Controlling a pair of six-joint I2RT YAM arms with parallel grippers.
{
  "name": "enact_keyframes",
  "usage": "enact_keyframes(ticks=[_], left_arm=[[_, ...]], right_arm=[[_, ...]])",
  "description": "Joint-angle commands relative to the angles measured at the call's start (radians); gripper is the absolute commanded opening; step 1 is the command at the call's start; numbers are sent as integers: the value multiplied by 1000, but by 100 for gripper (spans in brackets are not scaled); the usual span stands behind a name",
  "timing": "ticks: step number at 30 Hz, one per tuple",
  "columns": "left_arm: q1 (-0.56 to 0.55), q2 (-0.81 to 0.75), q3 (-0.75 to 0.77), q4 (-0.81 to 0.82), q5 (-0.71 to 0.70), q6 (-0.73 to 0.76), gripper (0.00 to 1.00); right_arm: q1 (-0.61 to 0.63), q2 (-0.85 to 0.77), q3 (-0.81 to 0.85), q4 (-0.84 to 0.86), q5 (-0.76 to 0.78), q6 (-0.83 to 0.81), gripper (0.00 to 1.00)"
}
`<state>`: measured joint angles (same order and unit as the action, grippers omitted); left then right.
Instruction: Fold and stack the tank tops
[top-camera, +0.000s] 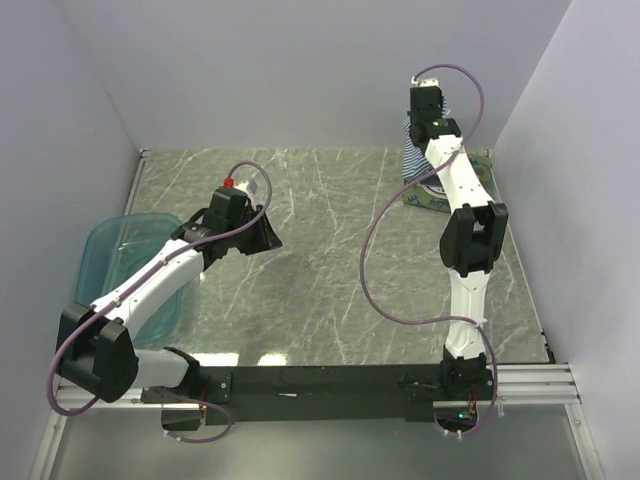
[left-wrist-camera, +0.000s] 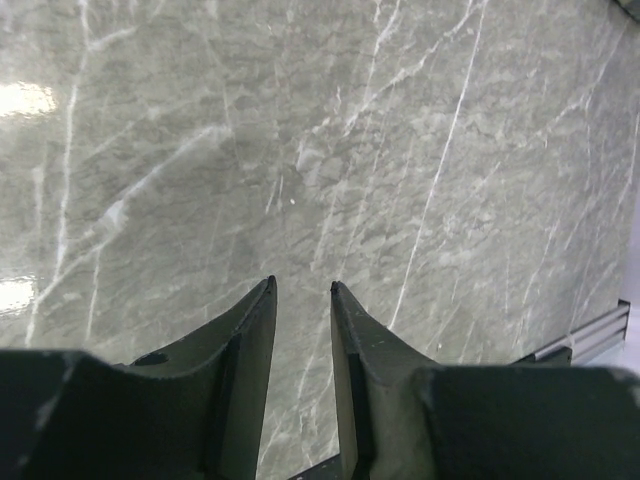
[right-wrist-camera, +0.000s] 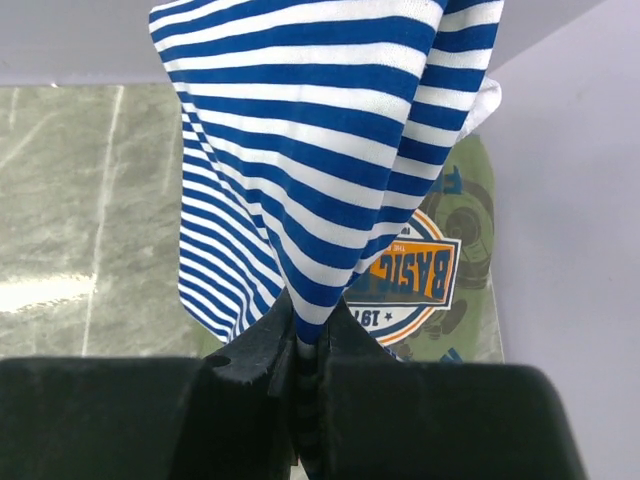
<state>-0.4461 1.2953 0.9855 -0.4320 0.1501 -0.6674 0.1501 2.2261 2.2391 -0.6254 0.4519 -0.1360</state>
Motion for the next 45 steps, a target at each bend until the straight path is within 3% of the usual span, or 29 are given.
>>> enact_keyframes(ticks=[1,6,7,8,10,13,18,23,29,35,39,45], left_arm=[[4,21,-2,24,62,23,34],[4,35,-11,32,78,26,35],[4,38,-8,27,78,26,35],[4,42,-7,27,77,29,36],[4,38,-11,32,78,28,37],[4,32,-18,42,82,23,39],[4,6,-11,38,66,19,41],[6,-25,-13,38,42,14,43],[7,-79,-27,30,5,15,45],[9,-160,-82,47,-24,6,46],[7,-226,-151,71,-41,-18,46],[-15,-321,-248,66,-30,-20,46]], right_arm=[[-55,-52,-10,-5,-60,9,0],[-145,-77,-138,17,-157,134,3],[-199,-63,-141,9,-163,180,11],[-217,-56,-145,1,-150,208,33],[-245,-49,-148,-34,-122,277,50],[-270,-74,-136,-66,-75,355,85],[-245,-159,-160,-71,-136,427,88],[-178,-298,-320,-13,-160,457,89],[-25,-577,-669,113,-171,524,90],[190,-971,-1210,276,-145,597,92],[288,-1233,-1415,285,-142,628,93],[307,-1573,-1605,227,-142,662,95]])
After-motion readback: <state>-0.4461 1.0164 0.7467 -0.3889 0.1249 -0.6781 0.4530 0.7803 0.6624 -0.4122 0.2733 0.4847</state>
